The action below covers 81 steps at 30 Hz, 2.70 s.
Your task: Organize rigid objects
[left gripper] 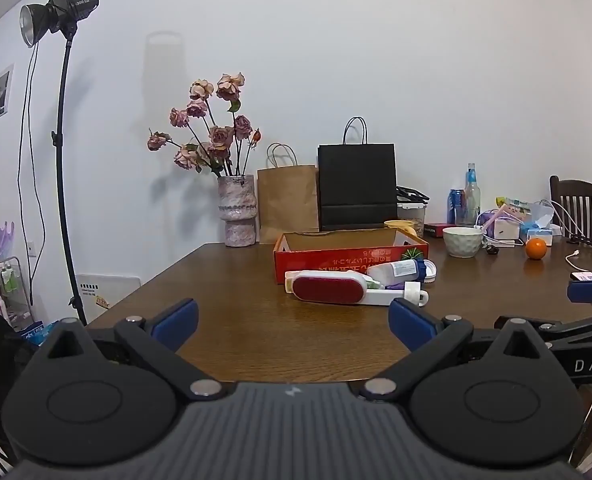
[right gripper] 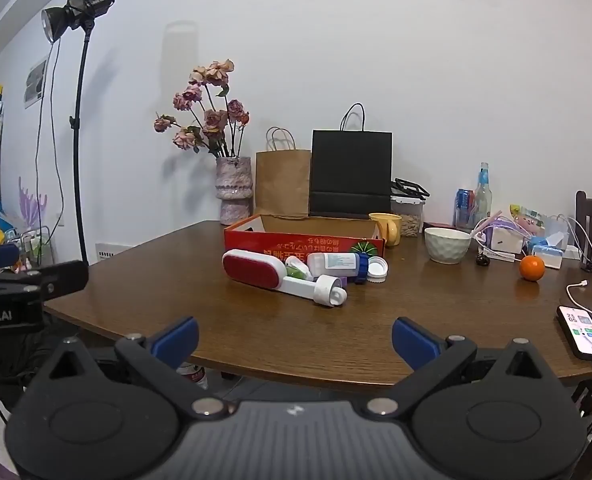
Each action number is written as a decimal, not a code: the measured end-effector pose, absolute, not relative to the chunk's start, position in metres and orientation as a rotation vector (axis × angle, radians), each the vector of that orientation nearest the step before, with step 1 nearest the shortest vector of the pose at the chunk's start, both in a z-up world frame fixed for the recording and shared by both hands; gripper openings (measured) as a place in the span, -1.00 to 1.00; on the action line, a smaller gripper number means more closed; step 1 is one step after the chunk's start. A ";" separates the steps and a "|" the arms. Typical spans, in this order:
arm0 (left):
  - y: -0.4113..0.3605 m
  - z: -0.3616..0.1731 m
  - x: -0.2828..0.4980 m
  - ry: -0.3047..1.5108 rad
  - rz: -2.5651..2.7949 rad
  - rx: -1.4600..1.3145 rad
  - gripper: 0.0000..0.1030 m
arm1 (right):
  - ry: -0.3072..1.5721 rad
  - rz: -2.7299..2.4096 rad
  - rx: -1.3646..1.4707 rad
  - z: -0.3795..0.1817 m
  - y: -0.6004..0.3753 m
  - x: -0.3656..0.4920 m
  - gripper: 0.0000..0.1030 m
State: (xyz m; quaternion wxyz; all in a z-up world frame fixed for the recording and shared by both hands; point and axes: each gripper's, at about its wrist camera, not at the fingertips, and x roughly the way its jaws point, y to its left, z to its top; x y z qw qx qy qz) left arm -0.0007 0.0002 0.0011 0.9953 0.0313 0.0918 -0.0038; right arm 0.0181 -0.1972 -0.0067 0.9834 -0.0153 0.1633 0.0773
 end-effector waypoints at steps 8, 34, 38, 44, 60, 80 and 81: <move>0.002 0.000 -0.001 0.181 -0.007 0.063 1.00 | 0.331 0.156 -0.027 -0.006 -0.197 0.019 1.00; 0.000 -0.001 -0.001 0.182 -0.005 0.063 1.00 | 0.331 0.155 -0.028 -0.007 -0.197 0.020 1.00; 0.000 -0.002 -0.001 0.183 -0.007 0.064 1.00 | 0.331 0.155 -0.028 -0.007 -0.197 0.020 1.00; 0.000 -0.002 -0.001 0.183 -0.007 0.064 1.00 | 0.331 0.156 -0.028 -0.007 -0.198 0.020 1.00; 0.000 -0.001 -0.001 0.183 -0.006 0.064 1.00 | 0.330 0.154 -0.029 -0.007 -0.198 0.020 1.00; 0.005 -0.016 0.023 0.247 -0.002 0.056 1.00 | 0.372 0.152 -0.052 -0.030 -0.196 0.041 1.00; 0.006 -0.019 0.028 0.250 0.004 0.055 1.00 | 0.370 0.154 -0.053 -0.032 -0.197 0.046 1.00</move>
